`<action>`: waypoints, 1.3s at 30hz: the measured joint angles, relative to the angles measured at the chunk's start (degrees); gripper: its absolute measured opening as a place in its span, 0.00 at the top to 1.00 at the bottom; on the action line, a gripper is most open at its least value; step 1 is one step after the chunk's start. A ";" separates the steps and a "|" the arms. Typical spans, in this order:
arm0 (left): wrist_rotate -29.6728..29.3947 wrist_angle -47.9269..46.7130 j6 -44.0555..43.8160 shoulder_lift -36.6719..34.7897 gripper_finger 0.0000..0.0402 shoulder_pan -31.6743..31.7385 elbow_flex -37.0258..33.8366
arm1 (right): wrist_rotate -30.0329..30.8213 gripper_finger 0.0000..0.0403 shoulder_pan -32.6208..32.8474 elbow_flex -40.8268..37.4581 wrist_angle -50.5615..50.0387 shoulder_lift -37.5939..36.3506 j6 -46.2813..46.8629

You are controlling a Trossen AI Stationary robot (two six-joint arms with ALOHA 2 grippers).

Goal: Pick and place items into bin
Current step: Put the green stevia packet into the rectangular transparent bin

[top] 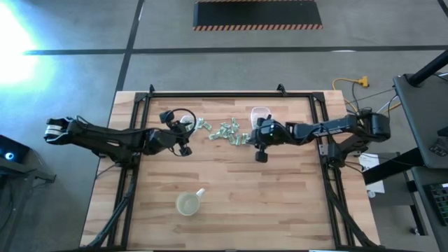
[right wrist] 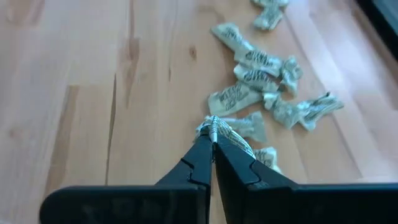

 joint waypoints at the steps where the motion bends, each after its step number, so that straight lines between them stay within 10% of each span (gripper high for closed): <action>1: 0.00 -0.01 0.00 0.00 0.73 0.00 0.00 | 0.00 0.98 0.00 0.00 -0.04 -0.50 -0.14; 23: 0.00 1.00 -0.04 0.02 0.73 0.00 0.00 | 28.57 0.98 -1.27 0.00 -9.27 -9.83 0.74; 39: 1.79 2.06 -0.02 0.02 0.73 0.01 0.00 | 27.89 0.98 -6.08 0.00 -8.20 -6.25 2.18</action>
